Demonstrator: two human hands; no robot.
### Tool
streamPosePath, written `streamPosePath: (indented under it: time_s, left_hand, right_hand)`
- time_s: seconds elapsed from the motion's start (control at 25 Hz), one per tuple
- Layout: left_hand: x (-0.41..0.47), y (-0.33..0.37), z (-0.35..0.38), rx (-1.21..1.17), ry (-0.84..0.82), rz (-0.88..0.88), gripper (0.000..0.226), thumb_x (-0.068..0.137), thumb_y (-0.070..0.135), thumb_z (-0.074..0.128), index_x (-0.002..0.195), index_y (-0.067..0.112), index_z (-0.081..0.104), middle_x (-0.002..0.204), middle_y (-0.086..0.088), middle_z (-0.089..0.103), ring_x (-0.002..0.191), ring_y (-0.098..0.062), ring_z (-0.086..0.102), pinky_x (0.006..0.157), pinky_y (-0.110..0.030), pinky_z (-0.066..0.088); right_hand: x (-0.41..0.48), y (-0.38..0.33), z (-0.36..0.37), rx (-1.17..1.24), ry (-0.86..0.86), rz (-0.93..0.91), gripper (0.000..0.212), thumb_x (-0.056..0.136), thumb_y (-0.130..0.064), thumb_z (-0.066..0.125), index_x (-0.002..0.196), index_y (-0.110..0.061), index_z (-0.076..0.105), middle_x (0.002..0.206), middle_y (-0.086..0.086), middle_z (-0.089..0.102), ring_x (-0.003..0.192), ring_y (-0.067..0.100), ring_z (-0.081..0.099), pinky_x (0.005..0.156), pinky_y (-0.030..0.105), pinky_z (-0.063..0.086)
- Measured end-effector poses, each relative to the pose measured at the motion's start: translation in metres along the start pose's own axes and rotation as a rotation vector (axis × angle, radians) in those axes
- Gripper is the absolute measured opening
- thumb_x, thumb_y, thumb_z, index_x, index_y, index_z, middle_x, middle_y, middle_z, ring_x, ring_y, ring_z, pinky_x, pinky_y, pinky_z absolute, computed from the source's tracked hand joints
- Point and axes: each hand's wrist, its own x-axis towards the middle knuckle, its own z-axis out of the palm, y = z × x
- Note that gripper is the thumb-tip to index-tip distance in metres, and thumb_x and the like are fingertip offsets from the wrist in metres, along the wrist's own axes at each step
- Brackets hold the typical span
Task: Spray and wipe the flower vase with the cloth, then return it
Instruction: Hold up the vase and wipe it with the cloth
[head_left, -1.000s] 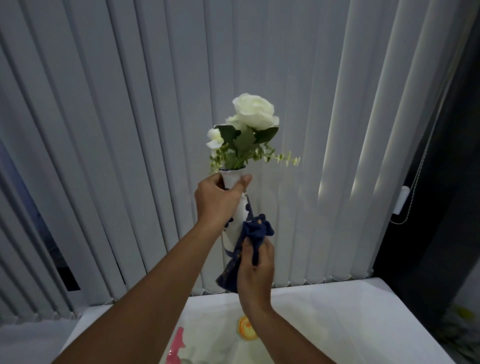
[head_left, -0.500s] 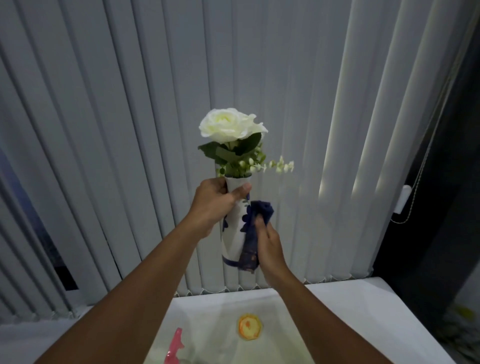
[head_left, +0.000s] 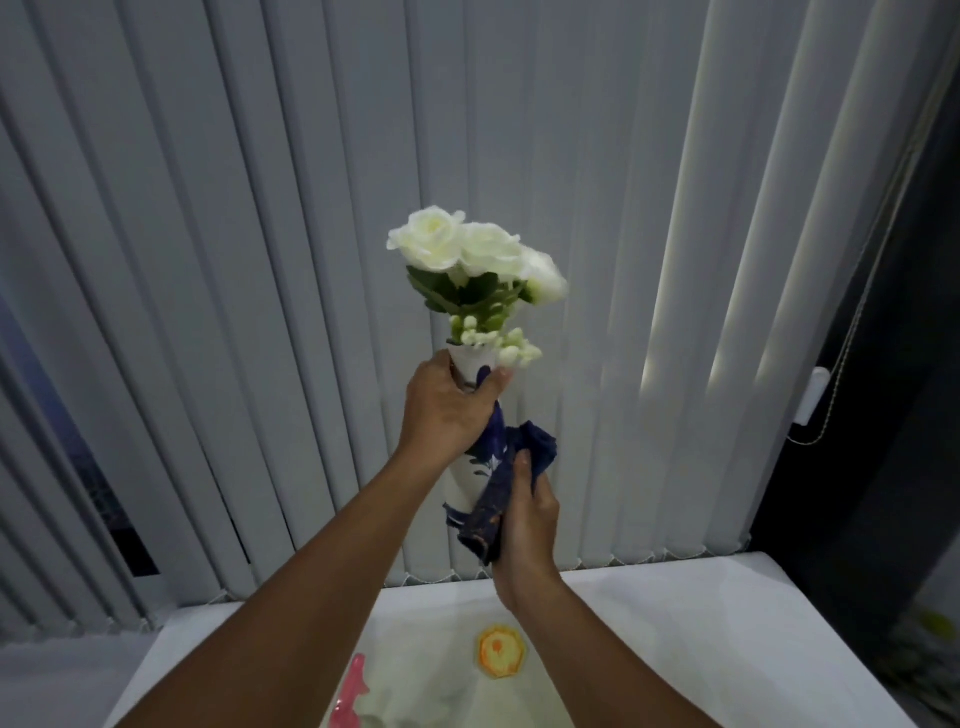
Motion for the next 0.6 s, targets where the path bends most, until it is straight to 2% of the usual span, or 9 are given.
streamPosePath:
  time_s: [0.12,0.16,0.24,0.32,0.4,0.52,0.6]
  left_hand:
    - [0.003,-0.004,-0.001,-0.051,0.052,-0.068,0.034,0.079,0.046,0.081,0.091,0.016,0.070,0.084,0.002,0.073,0.078,-0.014,0.069,0.069,-0.026,0.053]
    - [0.004,-0.008,-0.002,-0.092,0.036,-0.085,0.036,0.077,0.047,0.082,0.094,0.017,0.072,0.090,0.002,0.075,0.083,-0.015,0.072,0.074,-0.028,0.057]
    - [0.006,-0.014,-0.004,-0.130,-0.071,-0.118,0.048,0.075,0.052,0.081,0.111,0.021,0.071,0.108,0.005,0.076,0.099,-0.013,0.072,0.087,-0.031,0.059]
    - [0.006,-0.015,-0.005,-0.084,-0.191,-0.114,0.052,0.079,0.050,0.078,0.124,0.026,0.066,0.122,0.008,0.072,0.110,-0.013,0.068,0.096,-0.033,0.057]
    - [0.005,-0.014,-0.009,-0.140,-0.216,-0.093,0.044,0.079,0.045,0.079,0.118,0.026,0.070,0.117,0.007,0.075,0.107,-0.013,0.070,0.095,-0.036,0.058]
    - [0.006,-0.013,-0.014,-0.291,-0.226,-0.105,0.031,0.084,0.028,0.081,0.112,0.016,0.075,0.104,0.000,0.080,0.102,-0.018,0.075,0.093,-0.041,0.060]
    - [0.007,-0.012,-0.017,-0.325,-0.233,-0.131,0.022,0.088,0.018,0.078,0.109,0.012,0.075,0.101,-0.003,0.080,0.102,-0.022,0.076,0.094,-0.038,0.060]
  right_hand:
    - [-0.008,0.005,-0.002,-0.259,-0.025,-0.173,0.030,0.102,-0.039,0.048,0.117,-0.020,0.066,0.091,0.001,0.074,0.080,0.012,0.069,0.068,0.023,0.053]
    - [-0.009,0.004,-0.002,-0.328,-0.042,-0.225,0.027,0.104,-0.036,0.046,0.116,-0.022,0.065,0.089,0.000,0.072,0.077,0.009,0.068,0.065,0.018,0.051]
    - [-0.005,-0.007,0.002,-0.444,-0.063,-0.328,0.024,0.105,-0.030,0.043,0.109,-0.020,0.065,0.083,0.001,0.070,0.068,0.007,0.064,0.056,0.015,0.048]
    - [0.004,-0.024,0.011,-0.570,-0.091,-0.441,0.023,0.105,-0.027,0.043,0.101,-0.019,0.065,0.083,0.001,0.070,0.072,0.012,0.066,0.060,0.025,0.052]
    - [0.014,-0.038,0.019,-0.607,-0.154,-0.509,0.022,0.105,-0.027,0.043,0.098,-0.023,0.064,0.086,0.003,0.071,0.078,0.016,0.069,0.068,0.035,0.055]
    - [0.021,-0.031,0.007,-0.537,-0.191,-0.393,0.023,0.104,-0.037,0.045,0.096,-0.029,0.065,0.085,0.004,0.073,0.077,0.019,0.069,0.067,0.033,0.054]
    - [0.018,-0.007,-0.010,-0.443,-0.151,-0.151,0.032,0.102,-0.044,0.045,0.100,-0.022,0.068,0.091,0.008,0.074,0.085,0.024,0.070,0.075,0.035,0.054]
